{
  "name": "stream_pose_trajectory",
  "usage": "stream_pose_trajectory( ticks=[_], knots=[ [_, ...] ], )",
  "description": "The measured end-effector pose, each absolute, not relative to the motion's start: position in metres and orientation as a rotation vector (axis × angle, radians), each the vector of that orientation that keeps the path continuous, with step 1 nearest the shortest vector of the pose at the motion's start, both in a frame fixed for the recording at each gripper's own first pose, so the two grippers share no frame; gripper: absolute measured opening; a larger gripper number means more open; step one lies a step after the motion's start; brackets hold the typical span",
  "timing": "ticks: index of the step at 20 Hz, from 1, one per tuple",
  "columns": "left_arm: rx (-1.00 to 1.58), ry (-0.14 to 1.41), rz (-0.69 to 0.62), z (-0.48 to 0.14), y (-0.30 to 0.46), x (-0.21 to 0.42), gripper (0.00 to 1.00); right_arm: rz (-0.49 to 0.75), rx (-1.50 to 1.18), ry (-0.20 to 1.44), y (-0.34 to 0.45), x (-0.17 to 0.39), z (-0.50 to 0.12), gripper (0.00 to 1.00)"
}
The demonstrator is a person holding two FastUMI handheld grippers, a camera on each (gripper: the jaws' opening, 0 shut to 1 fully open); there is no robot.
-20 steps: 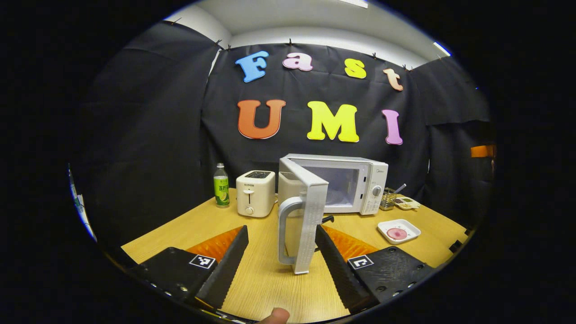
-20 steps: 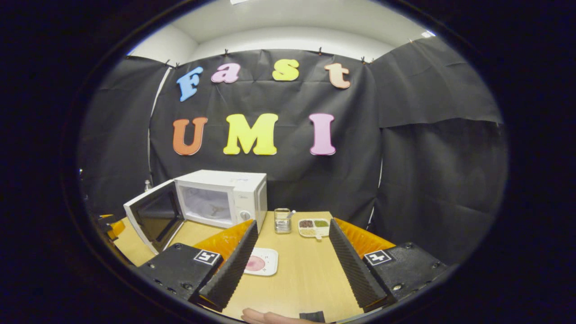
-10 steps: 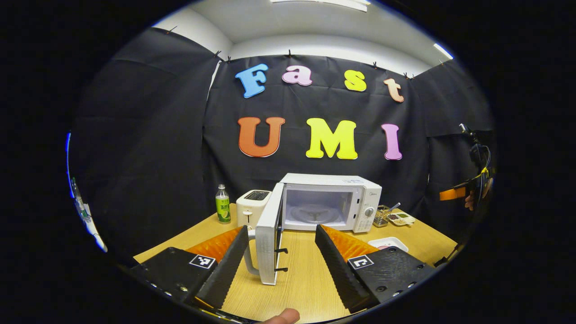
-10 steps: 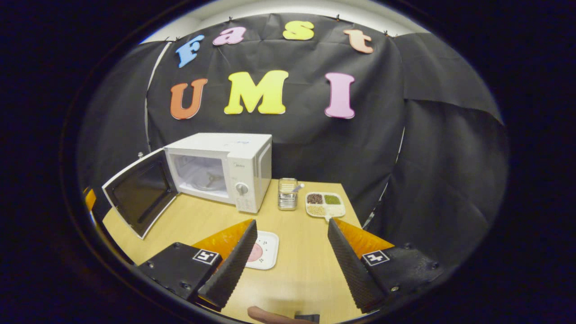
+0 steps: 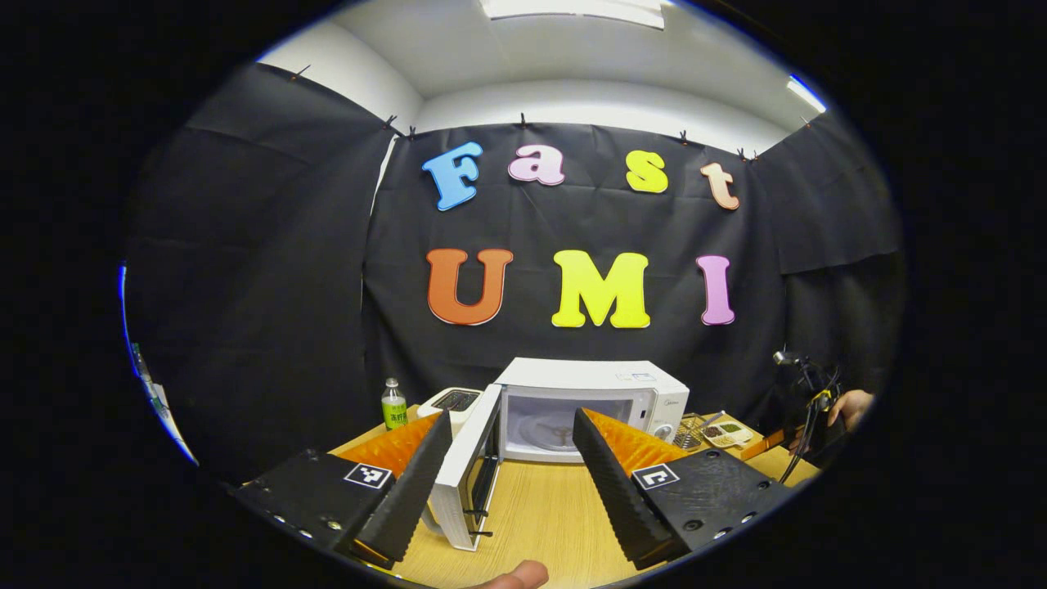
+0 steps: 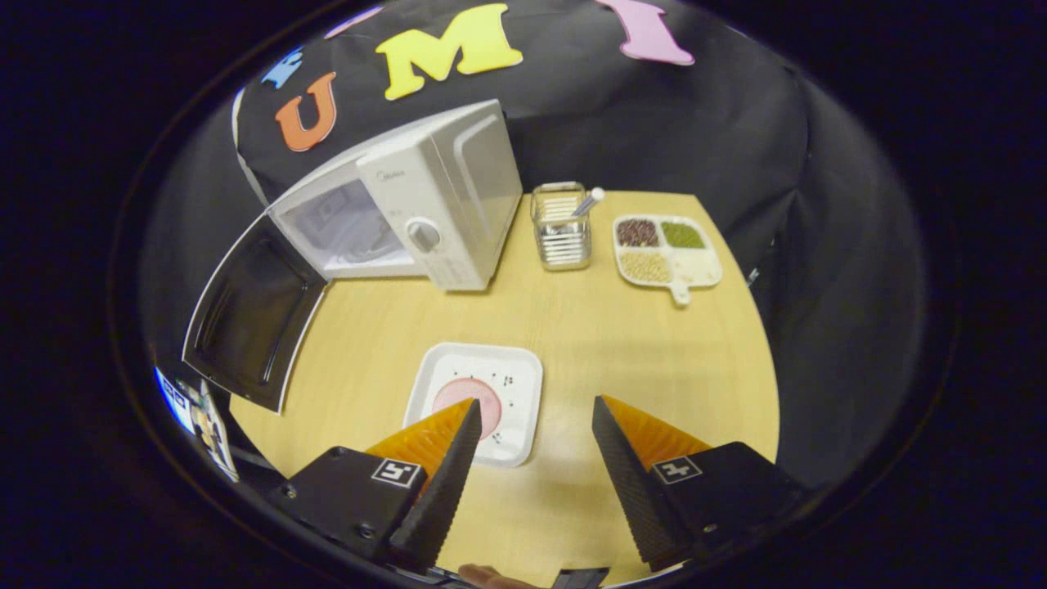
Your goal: Open the microwave oven with the left hand, put the food in, and close the microwave oven.
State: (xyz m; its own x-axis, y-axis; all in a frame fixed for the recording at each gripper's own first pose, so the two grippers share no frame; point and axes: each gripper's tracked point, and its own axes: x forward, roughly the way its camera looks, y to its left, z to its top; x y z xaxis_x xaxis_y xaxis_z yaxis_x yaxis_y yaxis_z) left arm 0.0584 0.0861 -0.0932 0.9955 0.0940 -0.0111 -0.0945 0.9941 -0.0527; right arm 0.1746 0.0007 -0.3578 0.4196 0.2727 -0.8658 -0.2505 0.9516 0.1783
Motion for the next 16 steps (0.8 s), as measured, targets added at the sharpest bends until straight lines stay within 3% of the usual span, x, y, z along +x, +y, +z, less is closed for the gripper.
stream_pose_trajectory(
  ticks=[7, 8, 9, 13, 16],
  knots=[
    [-0.003, -0.004, 0.091, -0.073, 0.066, 0.063, 0.91, 0.368, 0.132, 1.303, 0.014, 0.181, -0.421, 0.75],
    [0.012, -0.010, 0.091, -0.072, 0.064, 0.062, 0.91, 0.375, 0.165, 1.337, 0.018, 0.181, -0.427, 0.56],
    [0.026, -0.015, 0.089, -0.072, 0.062, 0.063, 0.91, 0.378, 0.184, 1.364, 0.019, 0.181, -0.434, 0.64],
    [0.021, -0.011, 0.050, -0.072, 0.048, 0.059, 0.91, 0.412, 0.184, 1.448, 0.021, 0.178, -0.448, 0.49],
    [0.029, -0.015, 0.058, -0.072, 0.051, 0.060, 0.92, 0.459, 0.194, 1.498, 0.027, 0.174, -0.454, 0.32]
  ],
)
